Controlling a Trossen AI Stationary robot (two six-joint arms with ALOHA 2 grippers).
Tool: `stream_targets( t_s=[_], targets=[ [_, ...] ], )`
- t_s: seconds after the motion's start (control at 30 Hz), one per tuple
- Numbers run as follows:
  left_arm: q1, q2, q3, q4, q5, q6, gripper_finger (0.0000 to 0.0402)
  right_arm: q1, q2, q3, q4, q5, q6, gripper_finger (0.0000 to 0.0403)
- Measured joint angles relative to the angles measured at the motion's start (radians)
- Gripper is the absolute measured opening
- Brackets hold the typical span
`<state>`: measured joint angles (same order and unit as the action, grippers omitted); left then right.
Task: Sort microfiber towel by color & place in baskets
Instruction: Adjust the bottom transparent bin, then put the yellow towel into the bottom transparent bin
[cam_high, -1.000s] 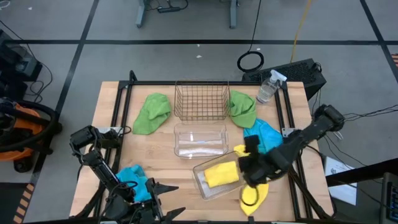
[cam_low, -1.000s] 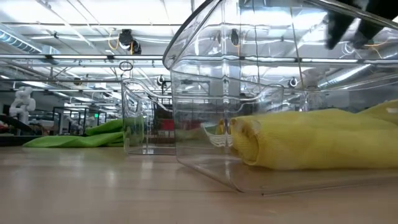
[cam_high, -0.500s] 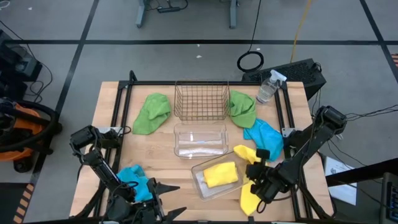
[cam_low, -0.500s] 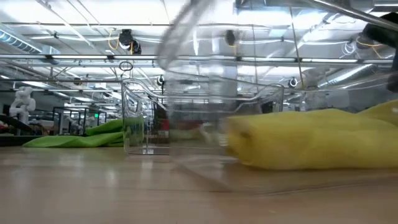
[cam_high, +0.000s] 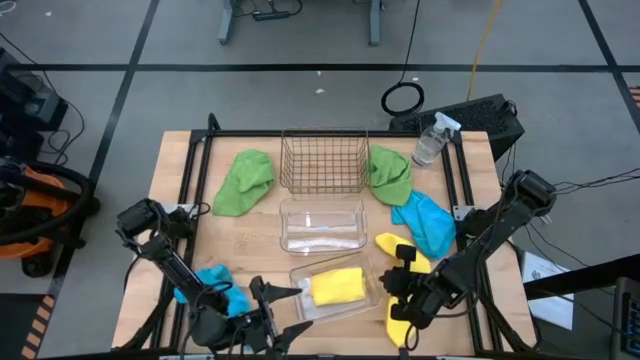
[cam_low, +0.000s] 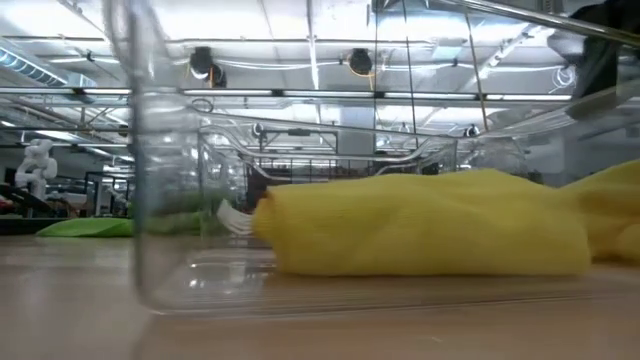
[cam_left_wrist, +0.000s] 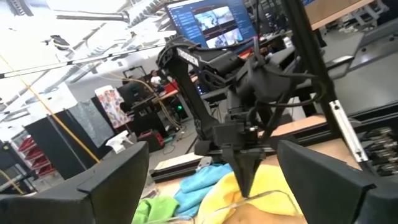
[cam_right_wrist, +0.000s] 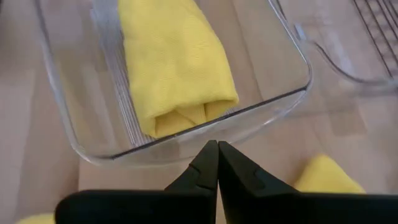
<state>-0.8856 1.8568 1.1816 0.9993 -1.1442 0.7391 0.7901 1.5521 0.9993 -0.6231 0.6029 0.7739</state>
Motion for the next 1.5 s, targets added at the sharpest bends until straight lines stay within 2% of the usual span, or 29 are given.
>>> stream_targets(
  t_s=[0.23, 0.4, 0.6, 0.93, 1.2, 1.37, 1.5],
  targets=[
    [0.001, 0.0, 0.0, 0.001, 0.0, 0.001, 0.0358, -0.03, 0.034, 0.002, 0.096, -0.019, -0.043, 0.0001],
    [0.002, 0.0, 0.0, 0.005, 0.0, -0.001, 0.0358, -0.03, 0.048, 0.004, 0.103, -0.024, -0.049, 0.0],
    [0.002, 0.0, 0.0, 0.001, 0.0, -0.042, 0.0358, -0.03, 0.05, 0.003, 0.154, -0.099, -0.052, 0.0],
    [-0.006, 0.0, 0.0, -0.047, 0.0, -0.114, 0.0358, -0.03, 0.05, 0.029, 0.123, -0.112, -0.069, 0.0],
    [-0.028, 0.0, 0.0, -0.057, -0.001, -0.142, 0.0358, -0.002, 0.049, 0.155, -0.109, -0.144, -0.028, 0.0],
    [-0.045, 0.0, 0.0, -0.06, -0.003, -0.157, 0.0358, 0.059, 0.048, 0.175, -0.313, -0.286, 0.118, 0.0],
    [-0.046, 0.0, 0.0, -0.06, -0.005, -0.158, 0.0358, 0.105, 0.049, 0.175, -0.495, -0.297, 0.298, 0.0016]
  ],
)
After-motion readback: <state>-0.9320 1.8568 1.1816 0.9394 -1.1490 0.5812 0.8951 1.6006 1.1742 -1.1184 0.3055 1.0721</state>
